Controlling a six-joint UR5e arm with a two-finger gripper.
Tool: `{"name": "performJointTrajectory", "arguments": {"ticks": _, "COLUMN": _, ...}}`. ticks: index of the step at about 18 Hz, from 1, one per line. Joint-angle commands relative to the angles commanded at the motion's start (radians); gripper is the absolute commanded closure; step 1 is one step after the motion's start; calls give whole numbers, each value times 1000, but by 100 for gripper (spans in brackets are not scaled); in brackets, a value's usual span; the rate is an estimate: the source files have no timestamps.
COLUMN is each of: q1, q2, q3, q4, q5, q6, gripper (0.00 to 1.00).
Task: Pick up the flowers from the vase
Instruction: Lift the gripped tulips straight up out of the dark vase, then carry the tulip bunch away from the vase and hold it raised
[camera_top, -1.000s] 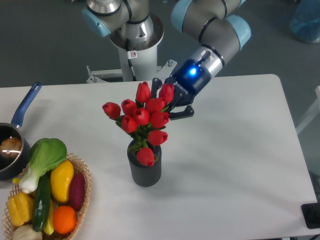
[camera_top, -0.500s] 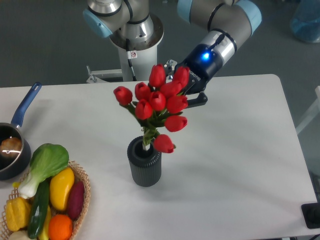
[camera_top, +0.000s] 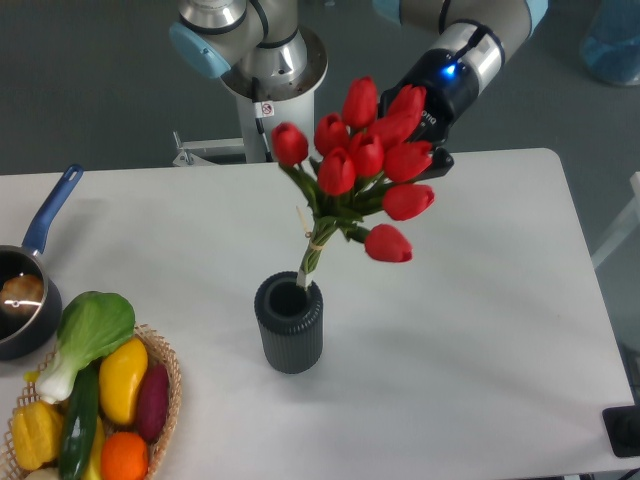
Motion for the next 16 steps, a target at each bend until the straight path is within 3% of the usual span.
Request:
{"name": "performJointTrajectory", "arguments": {"ticks": 5, "q1": 34, "q2": 11, "q3": -11, "q4": 0, "q5": 5, "q6": 5, "gripper": 93}}
{"name": "performJointTrajectory", "arguments": {"ticks": 10, "q1": 135, "q2": -2, "q3": -14, "q4": 8, "q5": 9, "q6": 32, "gripper": 94}}
{"name": "performJointTrajectory", "arguments": {"ticks": 13, "q1": 150, "q2": -11, "q3": -20, "q4": 8, "q5": 20, "q6": 41, "gripper": 94}}
{"name": "performJointTrajectory", "arguments": {"ticks": 16, "q1": 172, "q2": -35, "q3": -44, "q4": 8, "q5": 34, "q6": 141, "gripper": 94}}
